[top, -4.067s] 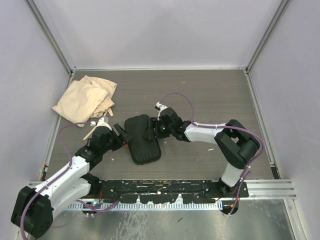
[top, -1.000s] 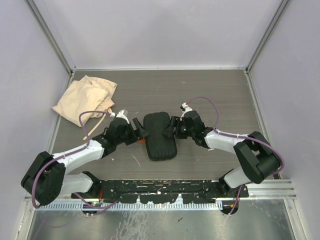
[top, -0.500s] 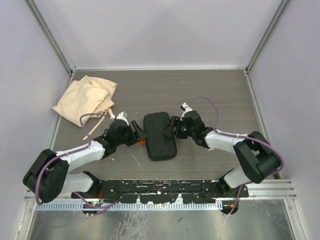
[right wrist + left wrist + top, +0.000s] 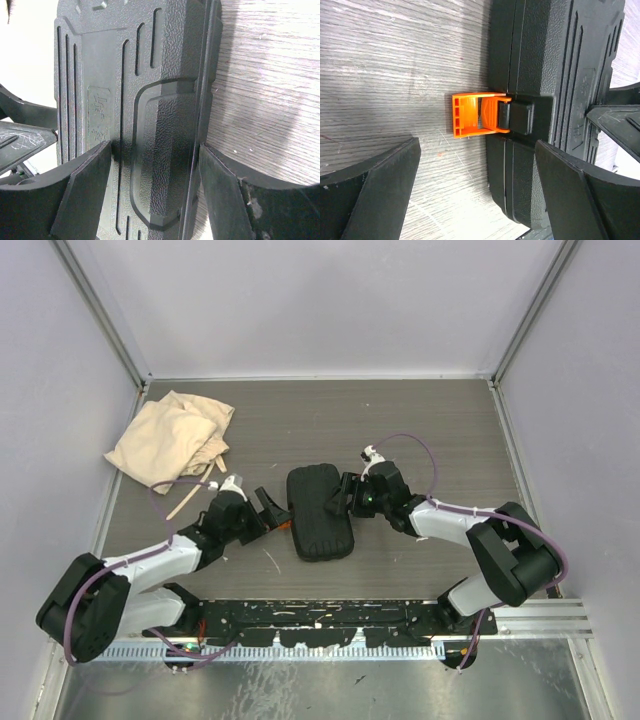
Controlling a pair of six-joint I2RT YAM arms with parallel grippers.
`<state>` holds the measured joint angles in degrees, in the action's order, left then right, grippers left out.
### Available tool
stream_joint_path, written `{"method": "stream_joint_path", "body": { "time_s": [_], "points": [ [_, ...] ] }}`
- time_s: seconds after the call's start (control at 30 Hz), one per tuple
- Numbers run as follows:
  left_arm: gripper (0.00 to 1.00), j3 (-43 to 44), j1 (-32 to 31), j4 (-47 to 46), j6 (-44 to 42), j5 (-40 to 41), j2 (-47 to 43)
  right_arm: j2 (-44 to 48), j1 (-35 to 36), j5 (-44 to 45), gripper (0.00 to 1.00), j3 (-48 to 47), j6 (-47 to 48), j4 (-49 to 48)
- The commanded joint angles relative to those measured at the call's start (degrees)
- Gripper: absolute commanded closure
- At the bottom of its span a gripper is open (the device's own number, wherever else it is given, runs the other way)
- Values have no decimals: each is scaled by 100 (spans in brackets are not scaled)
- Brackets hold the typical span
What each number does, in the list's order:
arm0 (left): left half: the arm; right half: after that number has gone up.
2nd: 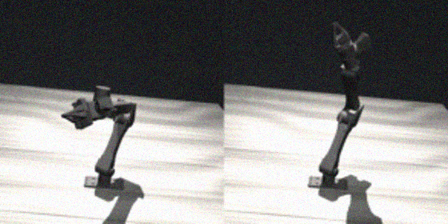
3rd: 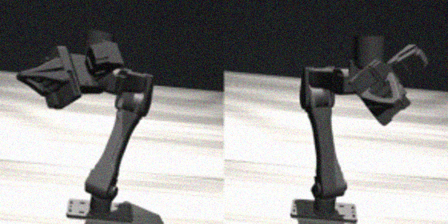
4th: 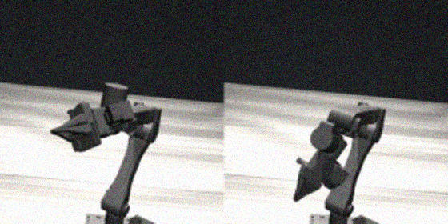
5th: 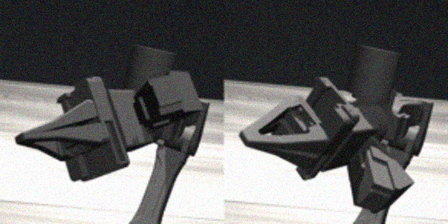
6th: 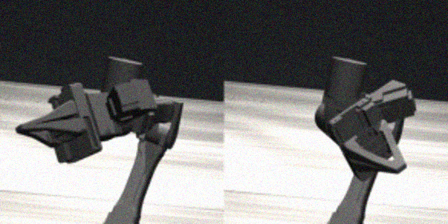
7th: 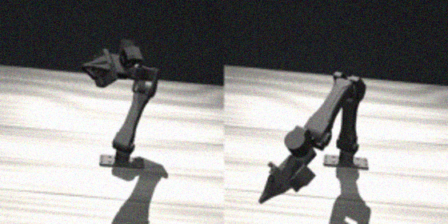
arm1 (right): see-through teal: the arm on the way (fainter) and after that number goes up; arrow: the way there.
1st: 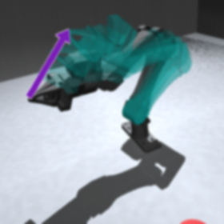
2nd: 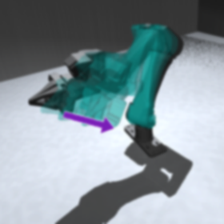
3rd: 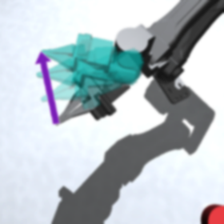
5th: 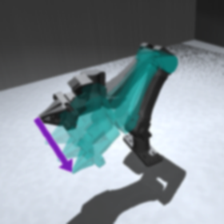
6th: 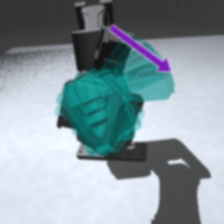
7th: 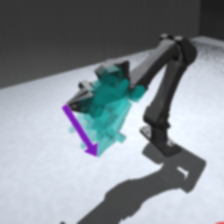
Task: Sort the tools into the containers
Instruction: Close the storage box at the center of the board.
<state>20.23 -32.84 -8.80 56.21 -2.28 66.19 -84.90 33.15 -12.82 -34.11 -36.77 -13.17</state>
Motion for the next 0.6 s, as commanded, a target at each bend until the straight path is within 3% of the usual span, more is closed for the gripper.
{"method": "stream_joint_path", "body": {
  "time_s": [0.0, 0.27, 0.57],
  "points": [
    [2, -176, 49, -1102, 112, -325, 39, -343, 25, 237, 27, 322, 497, 1293],
    [2, 25, 50, -1411, 201, -597, 850, -291, 24, 245, 27, 337, 504, 1316],
    [2, 74, 49, -1323, 163, -610, 997, -314, 25, 221, 27, 305, 498, 1317]
  ]
}}
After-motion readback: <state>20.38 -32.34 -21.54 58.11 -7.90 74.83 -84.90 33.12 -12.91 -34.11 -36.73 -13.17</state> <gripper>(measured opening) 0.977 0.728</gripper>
